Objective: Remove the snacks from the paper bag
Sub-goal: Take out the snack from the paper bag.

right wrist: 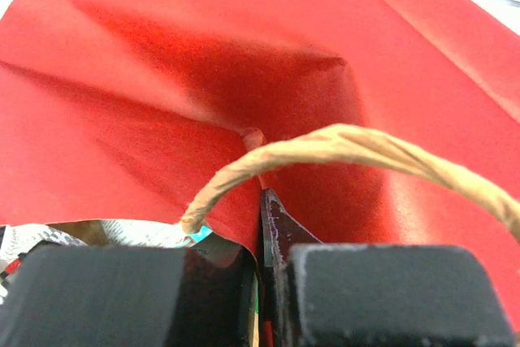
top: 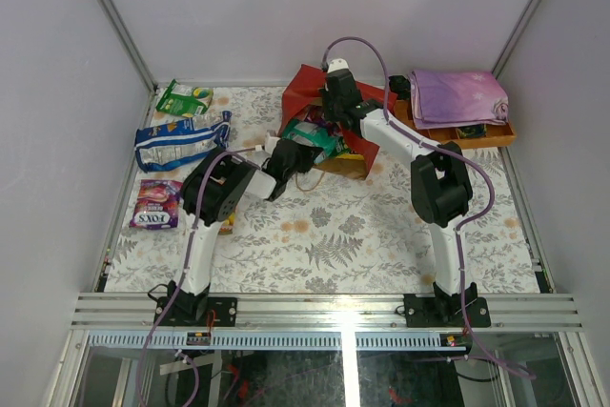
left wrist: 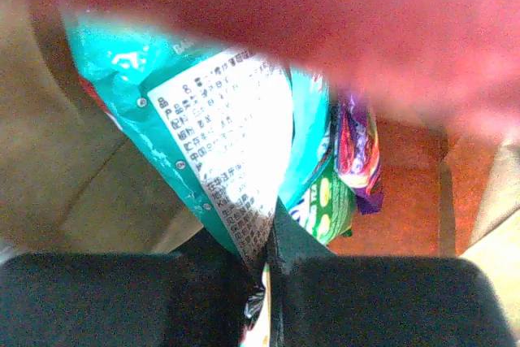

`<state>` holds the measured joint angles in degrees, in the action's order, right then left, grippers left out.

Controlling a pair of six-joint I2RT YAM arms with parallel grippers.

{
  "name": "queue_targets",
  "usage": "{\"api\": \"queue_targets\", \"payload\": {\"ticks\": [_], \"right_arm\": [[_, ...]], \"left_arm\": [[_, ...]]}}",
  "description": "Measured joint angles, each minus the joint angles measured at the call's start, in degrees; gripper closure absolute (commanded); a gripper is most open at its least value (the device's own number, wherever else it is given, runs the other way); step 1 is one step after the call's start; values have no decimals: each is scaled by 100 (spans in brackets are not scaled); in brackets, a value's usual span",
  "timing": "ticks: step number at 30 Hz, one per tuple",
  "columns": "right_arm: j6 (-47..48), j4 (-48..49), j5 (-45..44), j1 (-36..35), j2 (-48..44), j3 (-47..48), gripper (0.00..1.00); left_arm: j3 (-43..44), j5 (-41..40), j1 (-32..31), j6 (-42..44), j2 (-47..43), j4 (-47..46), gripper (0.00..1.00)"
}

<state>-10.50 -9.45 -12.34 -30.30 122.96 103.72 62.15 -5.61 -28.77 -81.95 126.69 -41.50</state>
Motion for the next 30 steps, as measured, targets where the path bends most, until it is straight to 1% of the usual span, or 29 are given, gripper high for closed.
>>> {"api": "queue_targets", "payload": {"ticks": [4,8,16,18,20,23,25,27,30], "right_arm": [[33,13,0,0,0,-11,100],[59,31,0,0,0,-31,100],[61,153,7,9,-7,-81,100],[61,170,9,9,-24,-122,100],[61,197,9,11,-55,-160,100],[61,210,9,11,-114,-184,100],[61,238,26,11,-164,-214,100],[59,243,50,11,-219,-247,100],[44,247,118,15,-286,-297,100]], "left_arm": [[-507,31,-4,59,-221,-278,100],[-1244,221,-13,249,-782,-361,100],[-2640,1071,-39,638,-2135,-391,100],[-2841,1178,-48,811,-2636,-52,100],[-2870,1178,-48,1034,-3265,498,100],[-2693,901,-52,1462,-4367,1556,100],[-2334,444,-52,1792,-5134,2365,100],[-1919,-22,-37,2061,-5626,2962,100],[-1163,-595,162,2463,-6000,3595,100]]}}
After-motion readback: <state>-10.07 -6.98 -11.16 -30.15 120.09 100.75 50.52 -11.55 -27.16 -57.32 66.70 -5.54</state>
